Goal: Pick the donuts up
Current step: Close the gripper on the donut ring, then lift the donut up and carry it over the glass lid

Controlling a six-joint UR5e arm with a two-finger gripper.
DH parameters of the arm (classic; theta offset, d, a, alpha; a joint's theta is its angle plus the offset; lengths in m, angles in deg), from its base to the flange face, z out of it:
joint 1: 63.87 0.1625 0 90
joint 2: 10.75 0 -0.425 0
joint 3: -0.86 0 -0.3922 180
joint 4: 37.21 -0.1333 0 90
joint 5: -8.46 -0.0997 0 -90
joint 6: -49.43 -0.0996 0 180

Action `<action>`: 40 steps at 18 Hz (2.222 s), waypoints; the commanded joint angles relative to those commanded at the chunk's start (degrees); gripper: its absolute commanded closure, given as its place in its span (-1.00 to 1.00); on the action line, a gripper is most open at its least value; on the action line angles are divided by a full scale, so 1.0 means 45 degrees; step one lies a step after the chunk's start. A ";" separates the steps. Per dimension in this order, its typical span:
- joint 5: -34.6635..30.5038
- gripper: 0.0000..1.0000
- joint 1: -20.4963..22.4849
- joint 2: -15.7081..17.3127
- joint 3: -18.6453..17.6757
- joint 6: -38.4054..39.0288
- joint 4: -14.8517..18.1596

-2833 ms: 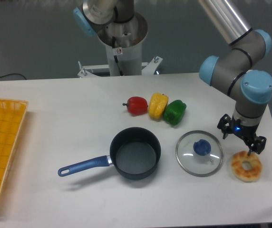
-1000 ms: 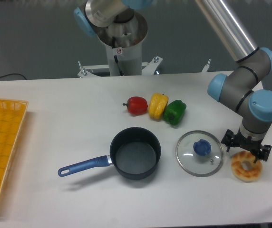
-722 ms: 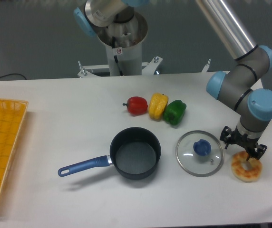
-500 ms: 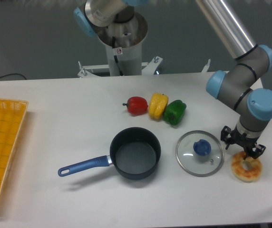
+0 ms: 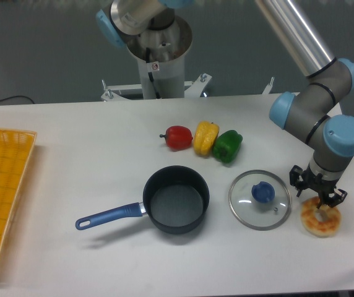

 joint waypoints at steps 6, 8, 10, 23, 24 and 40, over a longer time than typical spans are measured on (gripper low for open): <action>-0.0019 -0.28 0.0000 -0.0117 0.0039 0.0078 -0.0078; -0.0019 -0.26 -0.0019 -0.0156 0.0020 0.0078 -0.0078; -0.0039 -0.07 -0.0020 -0.0176 0.0020 0.0078 -0.0078; -0.0097 1.00 -0.0020 -0.0039 -0.0039 -0.0020 -0.0078; -0.0097 1.00 -0.0020 -0.0039 -0.0039 -0.0020 -0.0078; -0.0059 1.00 -0.0117 0.2691 -0.1638 0.0039 0.1578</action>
